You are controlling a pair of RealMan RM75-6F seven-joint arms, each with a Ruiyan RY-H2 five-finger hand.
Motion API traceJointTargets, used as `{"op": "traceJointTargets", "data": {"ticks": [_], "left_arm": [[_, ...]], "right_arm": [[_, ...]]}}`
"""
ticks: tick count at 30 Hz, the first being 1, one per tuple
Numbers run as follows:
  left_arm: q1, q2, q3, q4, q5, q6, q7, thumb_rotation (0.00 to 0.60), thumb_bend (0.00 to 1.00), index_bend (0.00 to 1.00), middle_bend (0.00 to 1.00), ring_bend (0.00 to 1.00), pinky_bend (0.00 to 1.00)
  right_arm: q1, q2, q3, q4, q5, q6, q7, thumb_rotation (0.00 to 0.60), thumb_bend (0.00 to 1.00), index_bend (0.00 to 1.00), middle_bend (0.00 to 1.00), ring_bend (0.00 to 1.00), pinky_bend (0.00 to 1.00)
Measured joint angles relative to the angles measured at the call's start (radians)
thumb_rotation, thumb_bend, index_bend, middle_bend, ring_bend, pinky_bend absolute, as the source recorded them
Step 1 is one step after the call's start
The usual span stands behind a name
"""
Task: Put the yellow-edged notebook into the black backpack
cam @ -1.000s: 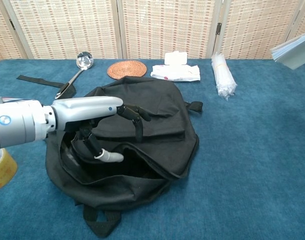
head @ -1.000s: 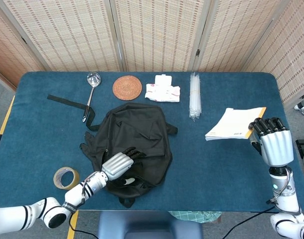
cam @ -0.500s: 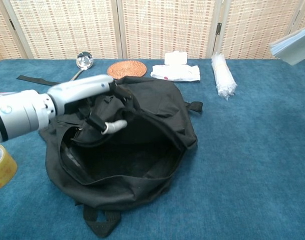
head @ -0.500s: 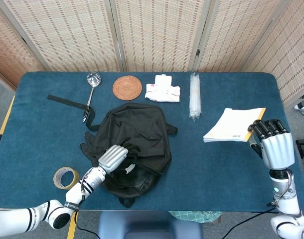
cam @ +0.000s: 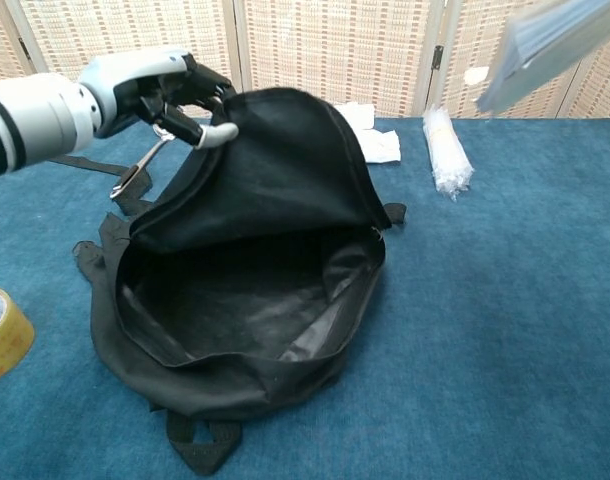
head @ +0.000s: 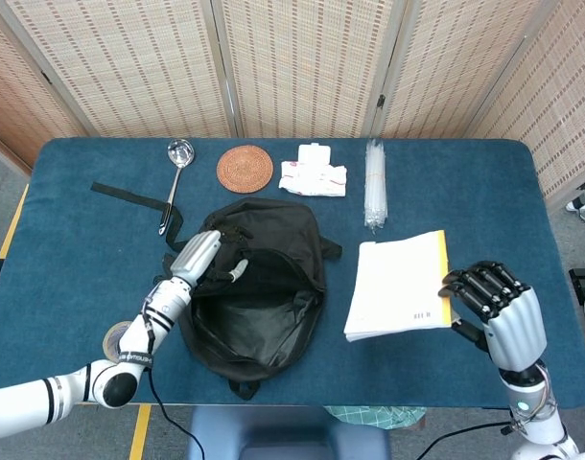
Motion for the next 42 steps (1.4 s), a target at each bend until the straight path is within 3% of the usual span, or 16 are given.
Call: {"op": "traceJointTargets", "data": {"ticks": [10,18,24,31,37,42], "left_arm": [[-0.138,-0.001,-0.067,0.063,-0.316,-0.057,0.108,0.600,0.56,0.68,0.34,0.29,0.06],[-0.192,-0.005,-0.080,0.100,-0.418,-0.078,0.135,0.600,0.56,0.68,0.34,0.29,0.05],[-0.199,0.004,-0.081,0.106,-0.449,-0.108,0.112,0.600,0.56,0.68,0.34,0.28,0.05],[-0.200,0.023,-0.074,0.100,-0.454,-0.125,0.088,0.600,0.56,0.68,0.34,0.28,0.05],[-0.196,0.034,-0.069,0.093,-0.452,-0.126,0.070,0.600,0.56,0.68,0.34,0.28,0.05],[-0.187,0.049,-0.069,0.082,-0.448,-0.133,0.049,0.600,0.56,0.68,0.34,0.28,0.05]], "right_arm": [[0.063,-0.051,-0.050,-0.155,-0.112,-0.132,0.016,0.600,0.46,0.88,0.54,0.53,0.47],[0.155,-0.215,-0.046,-0.116,-0.102,-0.318,-0.009,0.600,0.46,0.88,0.54,0.54,0.48],[0.238,-0.376,-0.012,0.045,-0.082,-0.399,-0.026,0.600,0.46,0.88,0.54,0.54,0.49],[0.319,-0.553,0.009,0.312,-0.069,-0.433,-0.022,0.600,0.46,0.88,0.54,0.54,0.49],[0.355,-0.656,-0.021,0.540,-0.066,-0.436,-0.012,0.600,0.46,0.89,0.54,0.55,0.49],[0.344,-0.699,-0.072,0.653,-0.045,-0.420,0.006,0.600,0.46,0.89,0.54,0.57,0.49]]}}
